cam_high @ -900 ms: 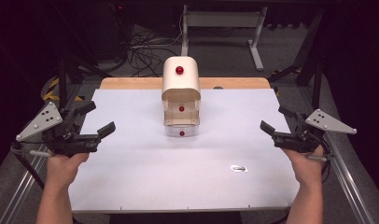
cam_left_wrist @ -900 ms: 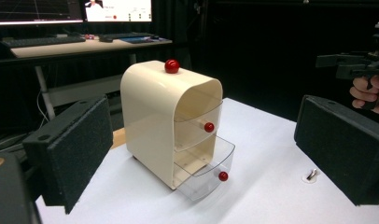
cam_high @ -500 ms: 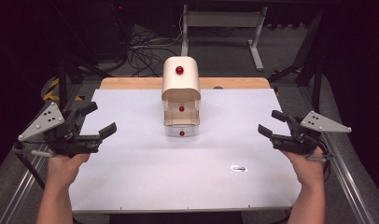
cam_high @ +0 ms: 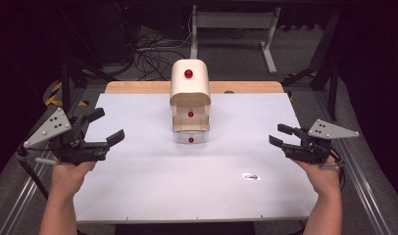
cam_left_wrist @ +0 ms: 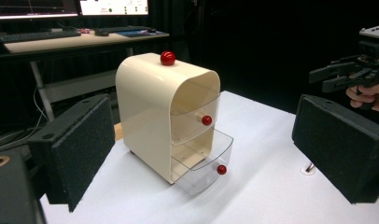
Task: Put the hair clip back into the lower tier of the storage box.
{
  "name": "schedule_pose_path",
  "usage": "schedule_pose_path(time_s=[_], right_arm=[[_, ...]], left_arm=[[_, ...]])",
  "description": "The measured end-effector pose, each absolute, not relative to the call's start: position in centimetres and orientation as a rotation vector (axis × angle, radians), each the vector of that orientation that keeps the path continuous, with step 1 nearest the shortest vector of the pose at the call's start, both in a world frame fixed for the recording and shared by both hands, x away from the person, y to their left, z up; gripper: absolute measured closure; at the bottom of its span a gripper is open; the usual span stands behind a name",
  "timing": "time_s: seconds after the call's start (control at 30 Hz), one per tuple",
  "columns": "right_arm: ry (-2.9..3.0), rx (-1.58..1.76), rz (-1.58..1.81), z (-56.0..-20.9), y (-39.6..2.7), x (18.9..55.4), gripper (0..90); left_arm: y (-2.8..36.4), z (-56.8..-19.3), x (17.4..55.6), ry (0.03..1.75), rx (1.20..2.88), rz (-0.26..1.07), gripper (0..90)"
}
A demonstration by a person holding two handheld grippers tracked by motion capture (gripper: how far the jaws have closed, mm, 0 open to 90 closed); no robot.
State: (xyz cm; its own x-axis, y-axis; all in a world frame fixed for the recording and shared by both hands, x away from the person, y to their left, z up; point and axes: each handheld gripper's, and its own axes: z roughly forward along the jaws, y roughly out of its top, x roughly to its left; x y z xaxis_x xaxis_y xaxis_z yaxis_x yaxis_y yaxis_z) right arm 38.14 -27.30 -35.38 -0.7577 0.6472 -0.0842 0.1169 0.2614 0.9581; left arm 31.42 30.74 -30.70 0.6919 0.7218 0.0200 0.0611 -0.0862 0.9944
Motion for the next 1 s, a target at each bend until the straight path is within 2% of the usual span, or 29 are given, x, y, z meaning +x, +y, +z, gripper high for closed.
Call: schedule_pose_path(time_s=[0.73,1.0], right_arm=[[2.267,0.615,1.438,-37.5,-27.2,38.9,53.8],[2.313,0.622,1.426,-38.5,-27.3,39.3,52.2]], left_arm=[[30.7,-30.8,31.4,0.666,1.580,0.631,7.4],[30.7,-30.9,31.4,0.666,1.583,0.642,7.4]])
